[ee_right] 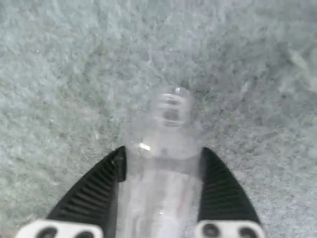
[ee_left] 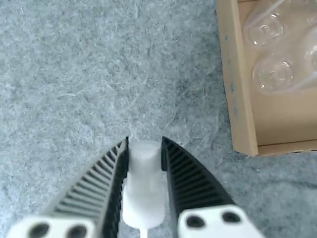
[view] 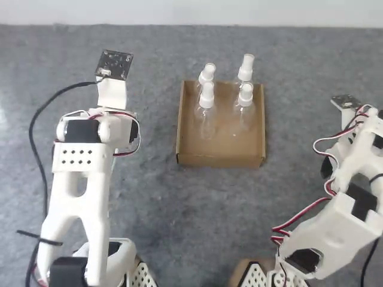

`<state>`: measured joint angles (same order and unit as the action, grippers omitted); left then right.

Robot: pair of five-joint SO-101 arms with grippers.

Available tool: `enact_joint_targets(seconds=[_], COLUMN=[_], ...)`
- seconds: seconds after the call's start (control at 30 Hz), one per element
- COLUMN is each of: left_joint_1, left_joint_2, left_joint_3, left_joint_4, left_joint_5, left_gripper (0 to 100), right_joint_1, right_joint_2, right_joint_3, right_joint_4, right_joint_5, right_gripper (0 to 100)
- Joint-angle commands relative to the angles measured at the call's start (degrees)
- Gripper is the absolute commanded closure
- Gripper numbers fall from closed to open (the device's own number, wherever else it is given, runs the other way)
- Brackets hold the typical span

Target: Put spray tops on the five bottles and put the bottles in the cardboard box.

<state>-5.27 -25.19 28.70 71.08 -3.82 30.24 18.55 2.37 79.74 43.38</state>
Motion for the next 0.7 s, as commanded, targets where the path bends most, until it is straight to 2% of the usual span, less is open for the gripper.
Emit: enact_joint_targets(seconds=[0.0,0.17,0.3,0.37,0.5,0.67], left_joint_1=[0.0,-0.4,-0.4,-0.2,0.2,0.0], left_joint_2=[-2.9,-3.8,-7.6,-10.5,-15.6,-19.1], left_joint_3=[-0.4,-1.2,-2.6,-4.2,-9.9,-18.7], left_joint_4=[-1.3,-1.1,-0.8,0.6,3.2,3.0], left_joint_5=[0.4,0.4,0.7,2.8,6.1,11.7], left_gripper=[99,99,99,99,99,99], right_joint_1=[-1.0,-1.1,-1.5,-4.3,-17.0,-41.3], right_joint_2=[-1.2,-9.1,-23.7,-32.1,-49.5,-68.5], right_joint_3=[-3.4,-4.1,-2.7,0.6,11.8,24.6], right_joint_4=[0.6,0.7,0.7,0.7,0.1,-3.8], right_joint_5=[0.0,-2.2,-6.9,-8.7,-12.3,-19.7], right_gripper=[99.1,99.3,99.3,99.3,99.3,99.4])
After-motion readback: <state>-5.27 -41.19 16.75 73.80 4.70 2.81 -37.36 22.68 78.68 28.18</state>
